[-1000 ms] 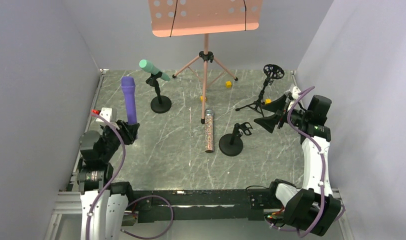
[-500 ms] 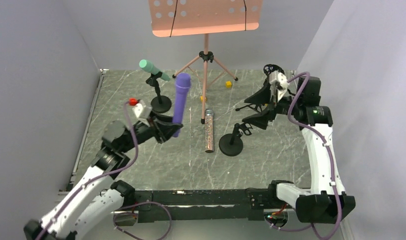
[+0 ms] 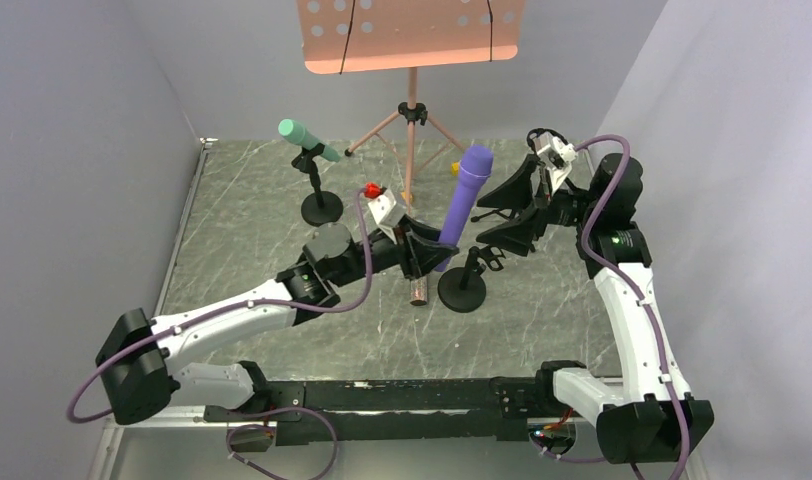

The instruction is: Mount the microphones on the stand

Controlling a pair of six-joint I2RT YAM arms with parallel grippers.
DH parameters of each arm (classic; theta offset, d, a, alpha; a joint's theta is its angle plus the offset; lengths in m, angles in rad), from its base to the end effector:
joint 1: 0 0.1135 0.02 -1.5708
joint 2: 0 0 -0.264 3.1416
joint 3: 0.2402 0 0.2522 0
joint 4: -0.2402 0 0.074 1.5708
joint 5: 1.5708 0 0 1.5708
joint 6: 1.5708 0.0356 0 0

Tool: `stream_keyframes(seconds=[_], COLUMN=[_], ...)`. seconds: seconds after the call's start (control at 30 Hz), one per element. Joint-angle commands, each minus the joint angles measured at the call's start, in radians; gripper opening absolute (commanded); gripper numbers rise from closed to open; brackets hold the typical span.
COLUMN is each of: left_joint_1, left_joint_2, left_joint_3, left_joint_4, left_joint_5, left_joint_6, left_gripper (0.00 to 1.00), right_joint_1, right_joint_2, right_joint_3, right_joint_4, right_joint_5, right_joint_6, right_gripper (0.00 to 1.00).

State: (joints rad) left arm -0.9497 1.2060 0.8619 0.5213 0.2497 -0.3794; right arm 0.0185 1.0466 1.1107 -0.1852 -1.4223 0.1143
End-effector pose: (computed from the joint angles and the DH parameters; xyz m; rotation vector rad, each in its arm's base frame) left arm 0.1578 -0.2356 0.3531 0.6410 1.3830 -1.2598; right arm 0.2065 0.0390 0.4080 -0.9932 1.4398 1.2771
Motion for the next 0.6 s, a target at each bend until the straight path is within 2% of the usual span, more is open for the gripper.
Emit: stream_keyframes(seconds=[0.0, 0.17, 0.3, 0.43, 0.57], left_joint_1=[-0.045, -0.074, -0.085, -0.097, -0.102], left_joint_2=[0.056, 0.101, 0.126, 0.156, 0.177], left_joint_3=[0.073, 0.079, 0.08, 0.091, 0.094], left_joint_4=[0.157, 0.175, 0.181, 0.184, 0.185], left_joint_5=[-0.045, -0.051, -0.042, -0.03, -0.02], left_joint_6=[-0.008, -0.014, -0.023, -0.028, -0.037], left_gripper=[0.0, 0.0, 0.0, 0.01, 0.0], right_joint_1=[0.004, 0.001, 0.001, 0.001, 0.0], right_joint_2=[-0.019, -0.011, 0.003, 0.021, 0.021], right_joint_3=[-0.036, -0.104, -0.131, -0.134, -0.137], right_joint_4=[0.264, 0.616, 0.808, 0.876, 0.845], right_joint_5=[-0.014, -0.013, -0.005, 0.01, 0.019], right_joint_6=[0.229, 0.549, 0.741, 0.814, 0.795], right_gripper=[0.91, 0.91, 0.91, 0.91, 0.88])
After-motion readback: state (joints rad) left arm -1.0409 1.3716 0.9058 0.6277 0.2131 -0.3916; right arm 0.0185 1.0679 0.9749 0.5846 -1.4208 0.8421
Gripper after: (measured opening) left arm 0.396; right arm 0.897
